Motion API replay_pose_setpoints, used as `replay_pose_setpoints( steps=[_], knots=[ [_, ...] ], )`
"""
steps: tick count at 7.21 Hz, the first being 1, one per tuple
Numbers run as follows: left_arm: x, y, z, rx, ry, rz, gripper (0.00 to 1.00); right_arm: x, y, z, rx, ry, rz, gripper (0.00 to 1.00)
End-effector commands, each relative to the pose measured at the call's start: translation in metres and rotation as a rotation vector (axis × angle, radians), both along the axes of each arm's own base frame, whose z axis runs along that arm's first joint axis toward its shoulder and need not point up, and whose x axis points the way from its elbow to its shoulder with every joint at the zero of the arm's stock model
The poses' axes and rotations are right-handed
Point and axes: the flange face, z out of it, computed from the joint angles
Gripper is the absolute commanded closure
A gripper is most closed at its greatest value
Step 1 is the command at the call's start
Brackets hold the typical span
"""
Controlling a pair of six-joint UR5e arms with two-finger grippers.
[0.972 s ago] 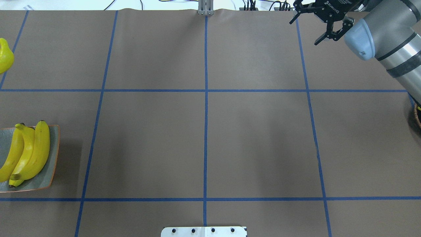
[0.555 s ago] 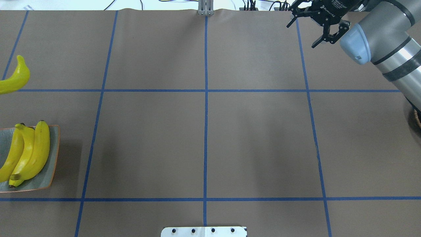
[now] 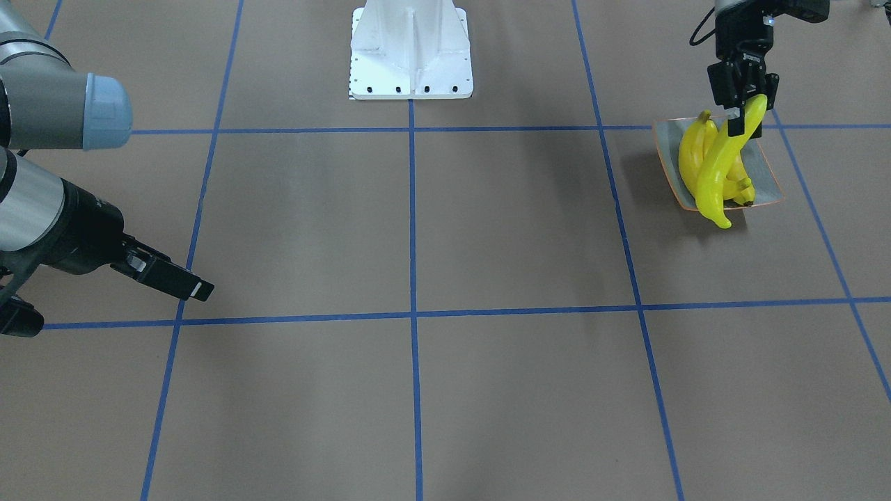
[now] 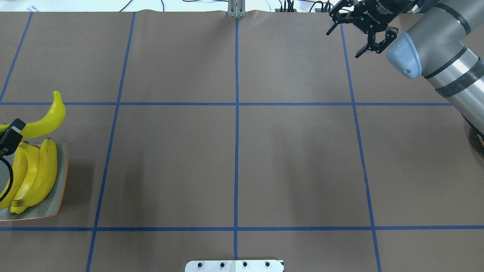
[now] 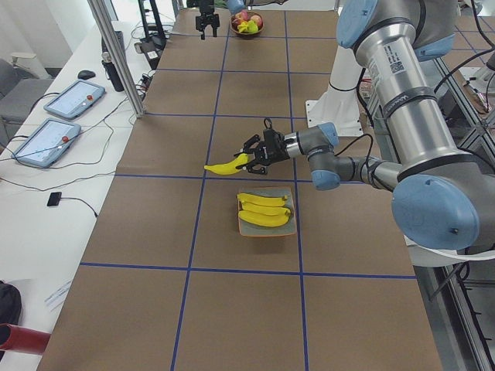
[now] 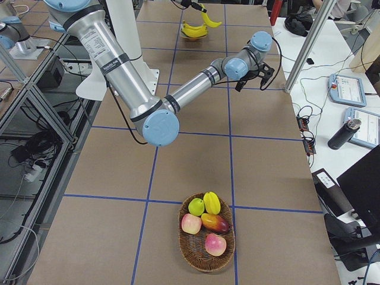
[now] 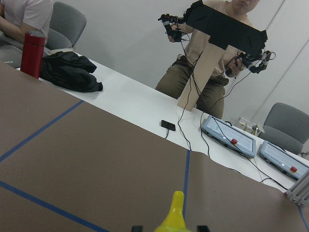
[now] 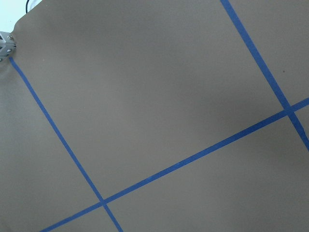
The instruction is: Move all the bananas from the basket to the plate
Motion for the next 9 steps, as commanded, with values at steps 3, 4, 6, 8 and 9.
replay_pose_setpoints(
  steps=[3, 4, 6, 8, 9],
  knots=[
    [0.010, 0.012, 0.018, 0.099, -0.088, -0.102, 1.00, -0.001, 0.001, 0.008, 0.002, 0.001, -0.002, 0.00],
    [0.011, 0.013, 0.028, 0.104, -0.091, -0.115, 1.00, -0.001, 0.002, 0.009, 0.001, 0.002, -0.002, 0.00],
    [0.012, 0.013, 0.037, 0.115, -0.109, -0.127, 1.00, -0.001, 0.002, 0.011, 0.002, 0.001, -0.002, 0.00],
    [0.023, 0.024, 0.049, 0.129, -0.110, -0.109, 1.00, 0.000, 0.004, 0.016, 0.005, 0.000, -0.002, 0.00],
    [0.028, 0.029, 0.064, 0.138, -0.111, -0.111, 1.00, 0.000, 0.004, 0.019, 0.001, 0.002, -0.002, 0.00]
  ],
)
